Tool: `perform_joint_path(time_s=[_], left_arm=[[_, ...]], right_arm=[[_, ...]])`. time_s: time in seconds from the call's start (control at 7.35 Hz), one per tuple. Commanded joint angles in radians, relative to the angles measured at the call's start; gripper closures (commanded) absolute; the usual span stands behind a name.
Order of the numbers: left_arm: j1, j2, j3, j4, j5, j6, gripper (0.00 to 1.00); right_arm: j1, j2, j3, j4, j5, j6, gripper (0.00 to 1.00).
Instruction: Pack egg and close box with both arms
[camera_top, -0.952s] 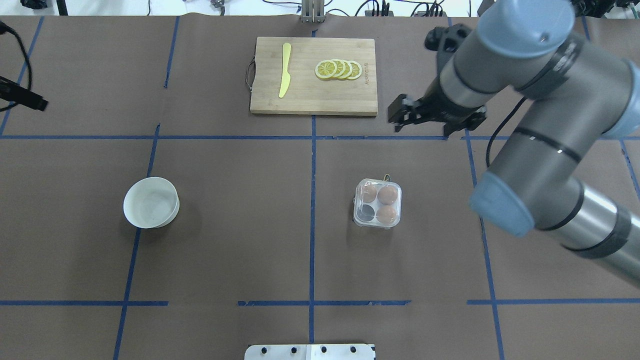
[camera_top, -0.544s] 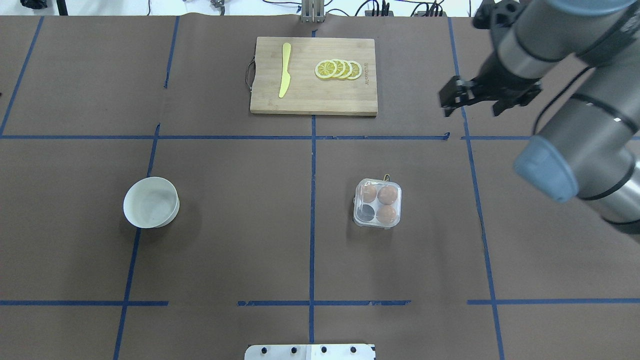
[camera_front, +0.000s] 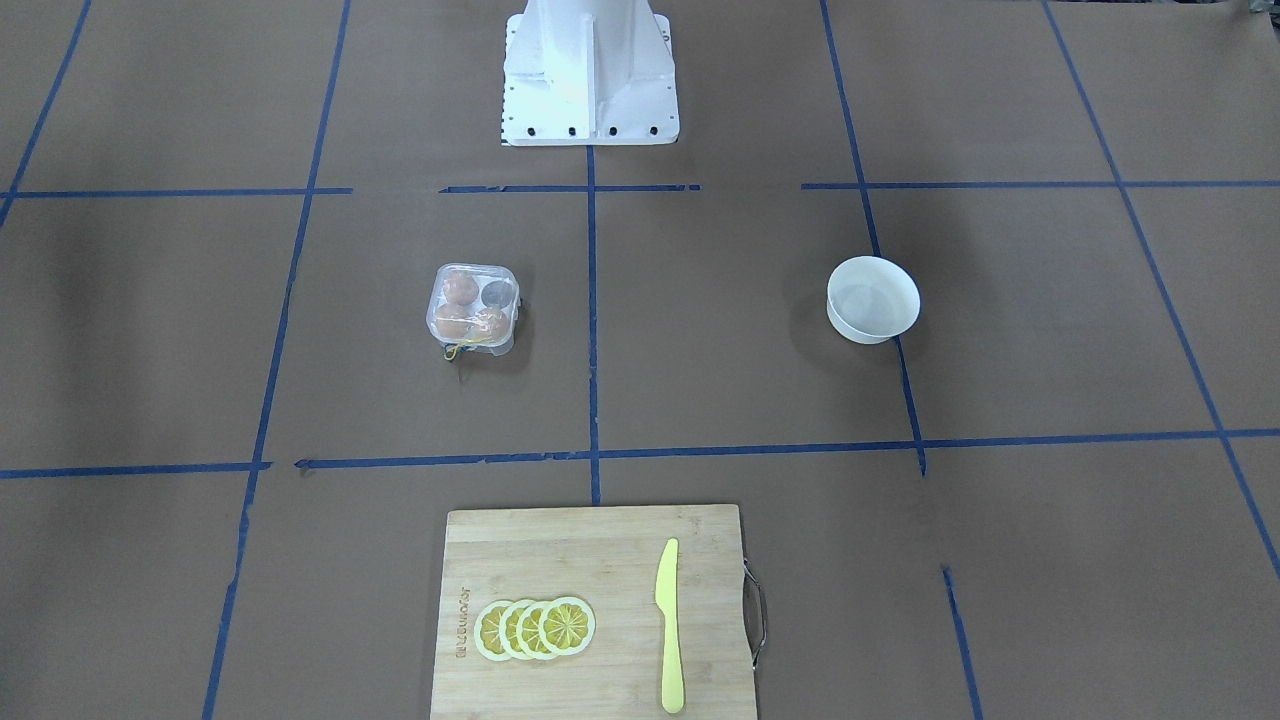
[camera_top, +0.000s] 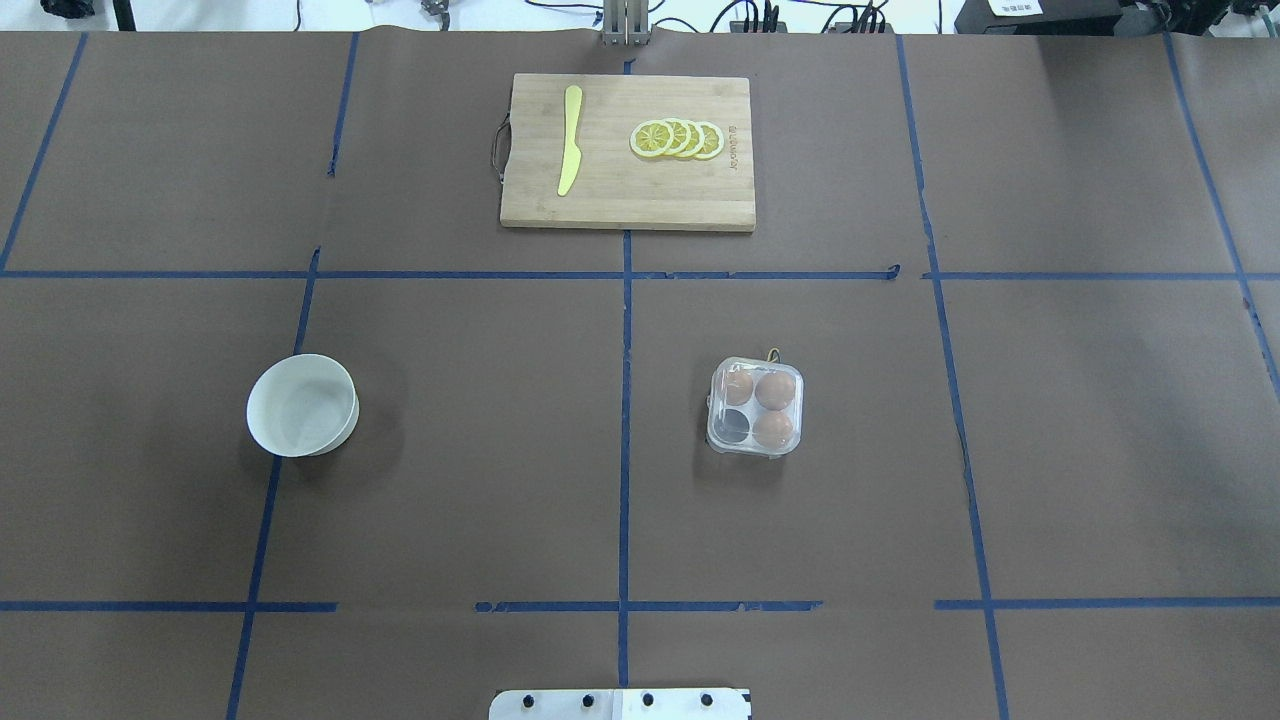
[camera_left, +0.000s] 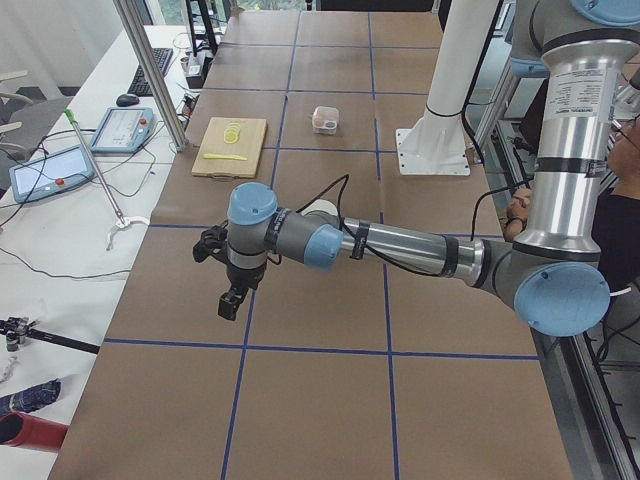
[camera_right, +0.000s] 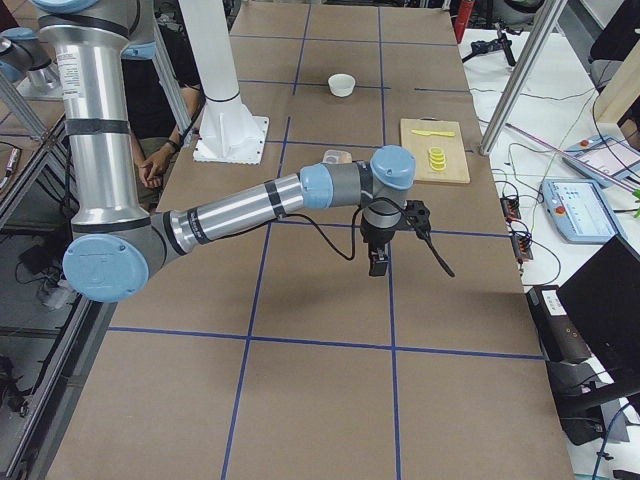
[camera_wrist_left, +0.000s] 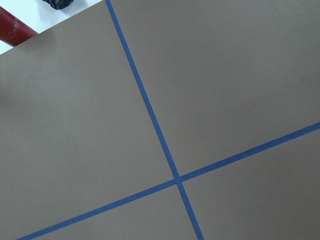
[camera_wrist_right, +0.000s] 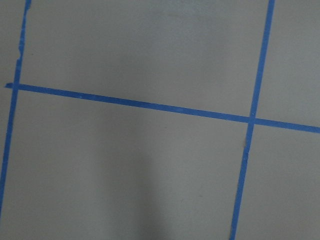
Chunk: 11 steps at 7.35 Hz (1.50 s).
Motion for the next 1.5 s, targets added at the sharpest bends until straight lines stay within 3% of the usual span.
perform_joint_path(time_s=[0.0, 0.14, 0.27, 0.68, 1.09, 1.36], left_arm=[[-0.003, 0.011, 0.006, 0.012, -0.034, 0.003, 0.00], [-0.012, 0.049, 0.009, 0.003, -0.165, 0.006, 0.00], [-0.012, 0.060, 0.012, 0.007, -0.183, 0.005, 0.00], [-0.014, 0.059, 0.058, 0.011, -0.071, 0.003, 0.00], [-0.017, 0.057, 0.052, 0.012, -0.071, 0.003, 0.00], [-0.025, 0.056, 0.052, 0.012, -0.073, 0.003, 0.00]], right_arm=[[0.018, -0.022, -0.052, 0.011, -0.003, -0.012, 0.00], [0.020, -0.036, -0.099, 0.014, -0.003, -0.012, 0.00], [0.029, -0.061, -0.103, 0.028, -0.003, -0.009, 0.00], [0.079, -0.114, -0.103, 0.048, 0.004, -0.011, 0.00], [0.102, -0.134, -0.136, 0.077, 0.003, -0.008, 0.00], [0.112, -0.134, -0.199, 0.169, 0.004, 0.002, 0.00]])
